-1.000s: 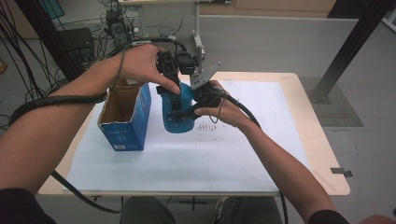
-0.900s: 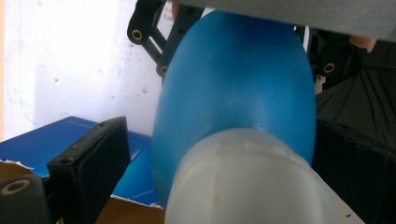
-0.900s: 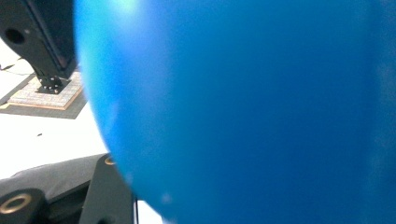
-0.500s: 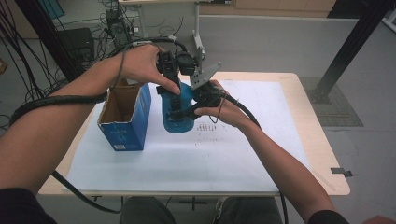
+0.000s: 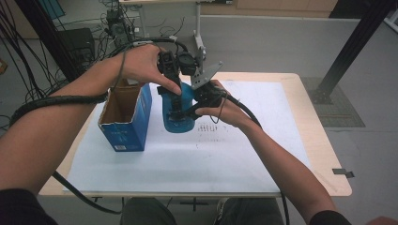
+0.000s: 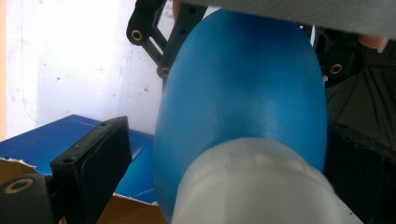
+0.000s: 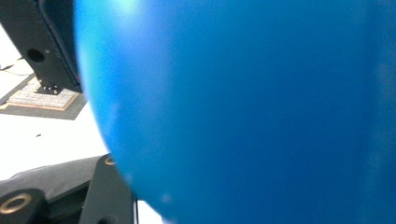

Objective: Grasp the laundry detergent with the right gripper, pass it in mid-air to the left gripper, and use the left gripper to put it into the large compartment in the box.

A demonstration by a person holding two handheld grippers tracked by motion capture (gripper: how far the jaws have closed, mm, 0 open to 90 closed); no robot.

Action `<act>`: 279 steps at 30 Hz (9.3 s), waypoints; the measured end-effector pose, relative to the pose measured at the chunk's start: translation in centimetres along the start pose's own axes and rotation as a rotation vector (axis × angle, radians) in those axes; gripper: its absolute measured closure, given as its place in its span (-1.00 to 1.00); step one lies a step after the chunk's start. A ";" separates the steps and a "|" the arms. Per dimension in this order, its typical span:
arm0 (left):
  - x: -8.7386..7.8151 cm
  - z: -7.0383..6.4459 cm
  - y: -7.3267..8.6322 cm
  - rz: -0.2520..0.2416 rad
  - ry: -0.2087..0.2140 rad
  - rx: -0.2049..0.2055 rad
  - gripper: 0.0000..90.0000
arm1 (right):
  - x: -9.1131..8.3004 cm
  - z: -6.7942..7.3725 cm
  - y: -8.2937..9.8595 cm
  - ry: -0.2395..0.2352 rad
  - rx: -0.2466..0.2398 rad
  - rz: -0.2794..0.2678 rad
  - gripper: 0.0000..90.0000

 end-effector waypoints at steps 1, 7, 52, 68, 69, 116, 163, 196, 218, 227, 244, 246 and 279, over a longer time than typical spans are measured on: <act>0.0 0.0 0.0 0.000 0.001 0.000 -0.83 | 0.0 0.0 0.0 0.000 0.004 0.002 -0.02; 0.0 0.0 -0.1 0.001 -0.006 0.003 -0.61 | -0.1 0.0 0.0 0.003 0.007 0.003 -0.02; 0.4 -0.1 0.1 0.026 0.003 0.003 -0.18 | 0.7 -0.2 0.2 0.018 -0.015 0.001 -0.03; 0.7 0.1 0.1 0.028 0.002 0.005 -0.17 | 1.0 -0.4 0.4 0.017 -0.020 0.000 -0.05; 0.7 0.1 0.0 0.029 0.003 0.005 -0.17 | 0.9 -0.4 0.4 0.015 -0.013 0.002 -0.05; 0.3 0.0 -0.1 0.027 0.009 -0.004 -0.16 | 0.6 -0.3 0.3 0.018 0.003 -0.002 -0.07; -0.1 0.0 0.3 0.018 0.024 -0.021 -0.16 | 0.5 -0.1 0.1 0.023 0.021 -0.021 -0.16; -3.8 2.7 3.8 0.021 0.014 -0.334 -0.17 | -6.3 0.1 2.9 0.164 0.188 0.228 -0.81; -10.4 6.2 10.5 -0.060 -0.033 -0.873 -0.17 | -13.0 -1.0 6.9 0.297 0.343 0.351 -0.87; -11.8 7.3 12.7 -0.072 -0.021 -1.095 -0.17 | -14.4 -1.0 7.3 0.320 0.360 0.365 -0.87; -12.2 8.2 15.7 -0.115 0.046 -1.355 -0.17 | -15.3 -1.2 7.9 0.331 0.382 0.335 -0.87; -11.8 8.3 16.1 -0.110 0.051 -1.377 -0.17 | -15.4 -1.2 8.0 0.333 0.383 0.333 -0.87; -3.4 8.7 16.7 -0.087 0.092 -1.388 -0.17 | -14.7 -1.3 8.3 0.332 0.393 0.323 -0.87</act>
Point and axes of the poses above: each handheld gripper's, and its own axes: x roughly forward along the jaws, y roughly out of its underside, z roughly to its left, the point moved 2 cm from there along x, roughly forward along the jaws, and after that the axes turned 7 degrees about z, right-handed, at the moved point
